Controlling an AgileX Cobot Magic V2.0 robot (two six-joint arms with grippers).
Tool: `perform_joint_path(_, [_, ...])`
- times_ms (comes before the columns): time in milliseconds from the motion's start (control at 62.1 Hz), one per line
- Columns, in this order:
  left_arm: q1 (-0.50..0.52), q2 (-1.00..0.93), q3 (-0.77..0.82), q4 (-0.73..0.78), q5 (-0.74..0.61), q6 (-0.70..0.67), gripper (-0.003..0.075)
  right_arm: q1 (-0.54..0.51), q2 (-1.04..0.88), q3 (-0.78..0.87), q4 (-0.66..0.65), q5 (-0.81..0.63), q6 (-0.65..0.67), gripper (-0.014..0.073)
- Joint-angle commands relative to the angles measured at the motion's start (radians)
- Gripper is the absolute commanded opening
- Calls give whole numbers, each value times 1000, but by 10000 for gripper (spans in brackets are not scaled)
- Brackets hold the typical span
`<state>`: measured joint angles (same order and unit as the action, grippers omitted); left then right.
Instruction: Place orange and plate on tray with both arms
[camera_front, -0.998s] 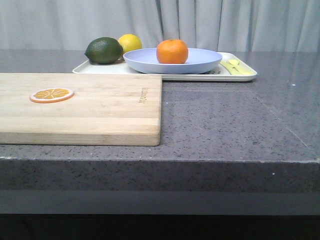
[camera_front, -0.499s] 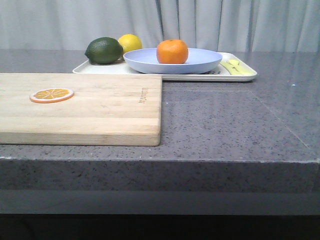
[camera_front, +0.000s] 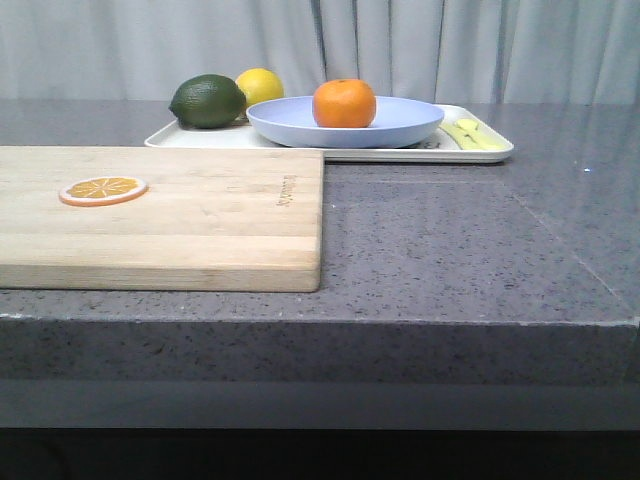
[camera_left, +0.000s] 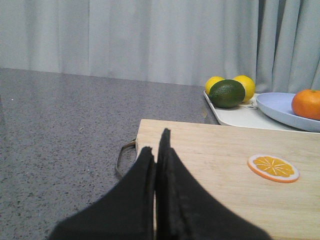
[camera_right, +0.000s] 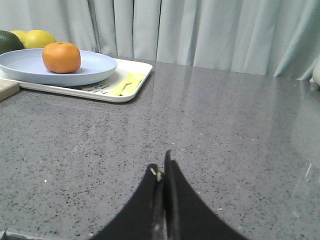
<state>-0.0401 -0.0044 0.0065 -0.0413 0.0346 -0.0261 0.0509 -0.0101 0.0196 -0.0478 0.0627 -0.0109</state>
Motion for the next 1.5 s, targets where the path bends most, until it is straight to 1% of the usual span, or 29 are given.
perform_joint_path(0, [0, -19, 29, -7, -89, 1, -20, -11, -19, -17, -15, -112, -9, -67])
perform_joint_path(563, [0, -19, 29, -7, -89, 1, -20, -15, -19, -17, -13, -127, -9, -67])
perform_joint_path(644, [0, -19, 29, -7, -89, 1, -20, -15, -19, -17, 40, -127, -9, -67])
perform_joint_path(724, [0, -19, 29, -7, -89, 1, -20, -15, -19, -17, 120, -127, -9, -67])
perform_joint_path(756, [0, -19, 29, -7, -89, 1, -20, -15, -19, -17, 128, -126, -9, -67])
perform_joint_path(1481, [0, -19, 29, -7, -89, 1, -20, -15, -19, -17, 114, -122, -9, -67])
